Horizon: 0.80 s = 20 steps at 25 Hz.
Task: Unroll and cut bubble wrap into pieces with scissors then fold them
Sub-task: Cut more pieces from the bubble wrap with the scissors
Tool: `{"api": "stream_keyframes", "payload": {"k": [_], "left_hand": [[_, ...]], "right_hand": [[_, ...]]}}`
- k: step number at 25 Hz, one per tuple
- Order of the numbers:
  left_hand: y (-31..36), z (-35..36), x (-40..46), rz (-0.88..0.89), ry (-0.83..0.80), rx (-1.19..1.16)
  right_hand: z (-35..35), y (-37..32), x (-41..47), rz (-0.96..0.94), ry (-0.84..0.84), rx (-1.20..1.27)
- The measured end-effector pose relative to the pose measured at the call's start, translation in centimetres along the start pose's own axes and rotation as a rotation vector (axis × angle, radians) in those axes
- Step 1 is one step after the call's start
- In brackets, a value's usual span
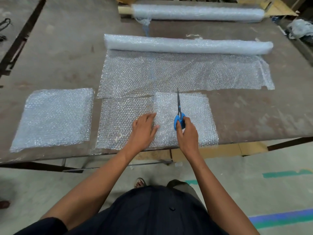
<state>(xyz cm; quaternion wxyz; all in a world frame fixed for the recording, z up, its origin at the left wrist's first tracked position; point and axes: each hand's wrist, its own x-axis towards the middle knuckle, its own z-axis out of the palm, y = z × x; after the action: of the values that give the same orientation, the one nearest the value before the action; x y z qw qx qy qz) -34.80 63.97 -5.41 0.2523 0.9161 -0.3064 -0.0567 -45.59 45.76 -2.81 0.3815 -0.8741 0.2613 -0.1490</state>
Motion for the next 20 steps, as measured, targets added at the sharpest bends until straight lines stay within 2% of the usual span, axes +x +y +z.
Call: {"api": "stream_keyframes", "payload": {"k": [3, 5, 7, 9, 11, 15, 18, 20], "left_hand": [[1.0, 0.1, -3.5, -0.136, 0.197, -0.286], [1.8, 0.4, -5.3, -0.302, 0.251, -0.490], [2.2, 0.9, -6.9, -0.419, 0.287, -0.552], [2.1, 1.5, -8.7, -0.462, 0.308, -0.521], [1.7, 2.0, -10.2, -0.407, 0.305, -0.433], [0.6, 1.9, -9.6, -0.126, 0.265, -0.138], [0.4, 0.8, -8.4, -0.049, 0.139, 0.015], [0.4, 0.4, -7.8, -0.044, 0.023, 0.030]], "right_hand": [[-0.1, -1.5, -2.7, 0.244, -0.297, 0.282], [0.3, -1.7, -4.4, 0.328, -0.445, 0.362], [0.7, -1.8, -6.4, 0.439, -0.572, 0.449], [0.9, -1.7, -8.7, 0.499, -0.681, 0.457], [1.1, -1.0, -11.4, 0.478, -0.742, 0.460], [1.9, 0.9, -14.7, 0.469, -0.738, 0.548], [1.7, 0.9, -15.0, 0.472, -0.764, 0.544], [1.2, 0.4, -15.0, 0.493, -0.758, 0.555]]}}
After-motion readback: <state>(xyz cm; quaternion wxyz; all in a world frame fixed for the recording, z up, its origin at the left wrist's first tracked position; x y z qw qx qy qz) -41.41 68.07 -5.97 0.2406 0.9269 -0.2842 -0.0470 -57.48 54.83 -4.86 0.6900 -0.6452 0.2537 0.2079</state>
